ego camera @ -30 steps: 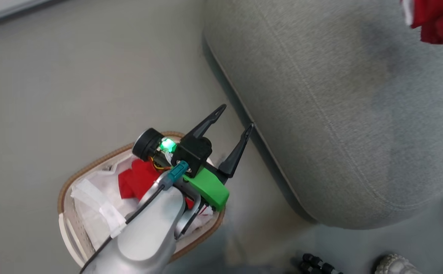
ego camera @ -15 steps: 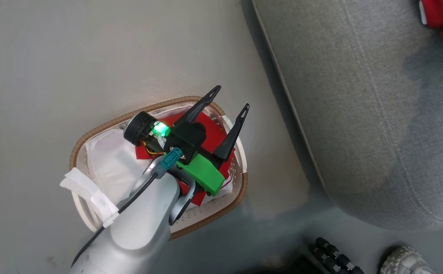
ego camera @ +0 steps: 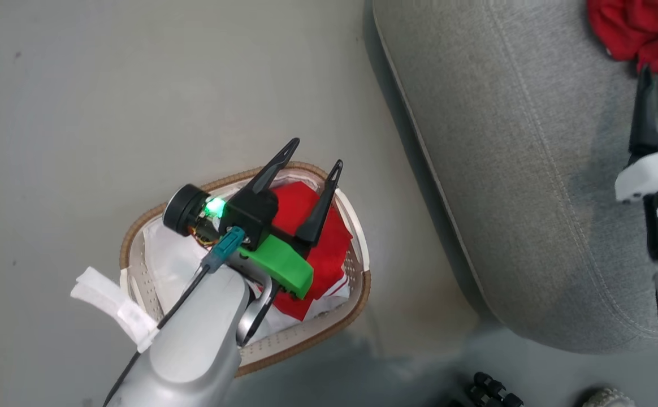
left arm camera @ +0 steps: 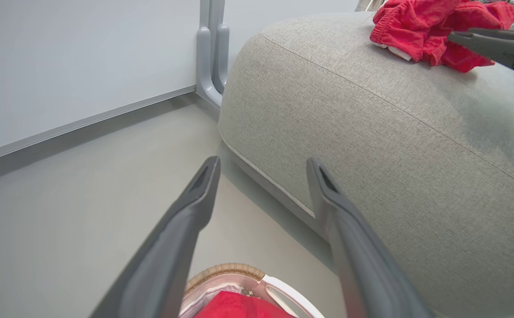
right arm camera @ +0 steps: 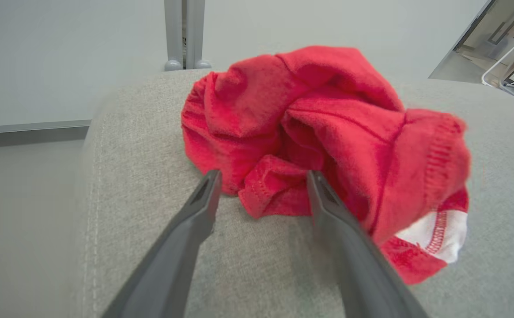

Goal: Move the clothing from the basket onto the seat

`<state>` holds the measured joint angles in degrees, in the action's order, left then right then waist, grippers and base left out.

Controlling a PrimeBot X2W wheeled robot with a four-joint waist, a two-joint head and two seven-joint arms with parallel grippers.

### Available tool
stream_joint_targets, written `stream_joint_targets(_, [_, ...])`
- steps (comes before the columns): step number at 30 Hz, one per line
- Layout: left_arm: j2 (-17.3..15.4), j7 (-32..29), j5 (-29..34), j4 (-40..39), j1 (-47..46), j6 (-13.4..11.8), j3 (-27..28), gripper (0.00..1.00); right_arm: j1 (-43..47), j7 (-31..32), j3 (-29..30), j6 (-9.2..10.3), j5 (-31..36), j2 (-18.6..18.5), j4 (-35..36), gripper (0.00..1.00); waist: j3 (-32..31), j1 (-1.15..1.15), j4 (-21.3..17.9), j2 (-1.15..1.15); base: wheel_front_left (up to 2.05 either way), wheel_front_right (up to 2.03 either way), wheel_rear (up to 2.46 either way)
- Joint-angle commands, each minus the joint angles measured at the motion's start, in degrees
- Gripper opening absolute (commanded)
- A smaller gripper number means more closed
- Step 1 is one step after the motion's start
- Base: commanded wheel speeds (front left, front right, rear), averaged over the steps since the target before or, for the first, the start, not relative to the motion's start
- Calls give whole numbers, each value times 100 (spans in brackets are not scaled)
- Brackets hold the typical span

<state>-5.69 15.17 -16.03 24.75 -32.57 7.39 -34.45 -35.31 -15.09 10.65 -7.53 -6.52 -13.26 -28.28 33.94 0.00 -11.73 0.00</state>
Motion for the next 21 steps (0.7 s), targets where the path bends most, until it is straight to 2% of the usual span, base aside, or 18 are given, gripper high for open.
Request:
stream_joint_targets(1, [-14,-3,-13,9,136,19,76,100,196,-10,-39,8,-28,25,66,100,-297,0,-4,0,0,0,0])
stream_joint_targets(8, [35,-3,31,-48,581,19,563,100,827,-10,-361,8,-188,173,410,100,-813,0,144,0,0,0,0])
stream_joint_targets(21, [145,-2,127,-71,1354,18,1495,100,1287,-10,-926,8,-391,475,712,100,-1616,0,811,0,0,0,0])
